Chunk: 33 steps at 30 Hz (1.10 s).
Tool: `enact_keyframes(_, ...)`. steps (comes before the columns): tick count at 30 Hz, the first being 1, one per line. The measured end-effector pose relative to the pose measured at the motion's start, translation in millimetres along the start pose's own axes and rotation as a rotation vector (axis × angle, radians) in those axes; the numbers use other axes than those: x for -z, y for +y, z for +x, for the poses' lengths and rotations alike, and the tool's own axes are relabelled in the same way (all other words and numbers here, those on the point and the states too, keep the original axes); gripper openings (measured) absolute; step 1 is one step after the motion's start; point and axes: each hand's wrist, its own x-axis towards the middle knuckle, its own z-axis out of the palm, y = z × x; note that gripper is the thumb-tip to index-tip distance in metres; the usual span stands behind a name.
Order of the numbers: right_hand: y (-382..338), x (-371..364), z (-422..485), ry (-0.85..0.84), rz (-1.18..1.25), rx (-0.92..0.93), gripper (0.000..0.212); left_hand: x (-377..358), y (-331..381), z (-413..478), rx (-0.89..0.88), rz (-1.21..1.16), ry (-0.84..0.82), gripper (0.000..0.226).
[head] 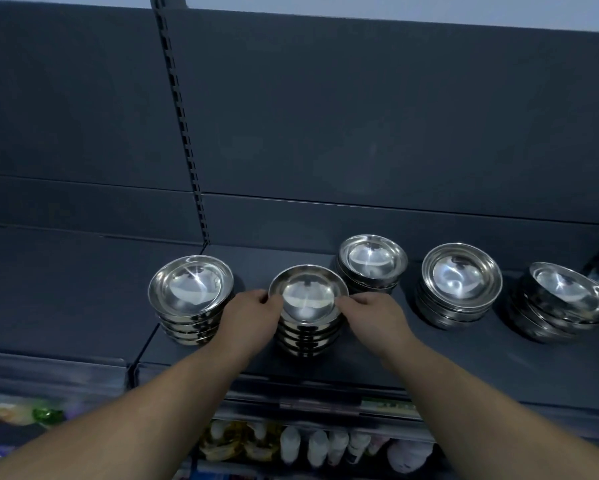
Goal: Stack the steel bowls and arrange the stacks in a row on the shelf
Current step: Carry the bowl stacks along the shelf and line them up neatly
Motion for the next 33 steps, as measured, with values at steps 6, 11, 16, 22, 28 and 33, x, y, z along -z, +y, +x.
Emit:
enact_keyframes(6, 2, -3, 2, 0.020, 0.009, 0.017, 0.036, -1, 2, -2, -0.025, 0.012, 0.020, 0.033)
enact_keyframes(11, 2, -2, 4, 0.037, 0.017, 0.003, 0.035, -1, 4, -4, -0.028, 0.014, -0.007, 0.028)
enact_keyframes(16, 1, -2, 3, 0.041, 0.022, -0.017, 0.040, -1, 4, -7, -0.021, -0.012, -0.017, 0.031)
enact_keyframes(22, 2, -4, -4, 0.077, -0.015, 0.029, 0.043, -4, -1, -16, 0.022, -0.172, -0.062, 0.029)
enact_keyframes(28, 5, -8, -7, 0.071, -0.054, 0.062, 0.049, -3, -2, -23, -0.003, -0.297, -0.073, 0.028)
enact_keyframes(33, 7, -10, -8, 0.075, -0.011, 0.056, 0.044, -3, -1, -25, -0.032, -0.297, -0.060, 0.030)
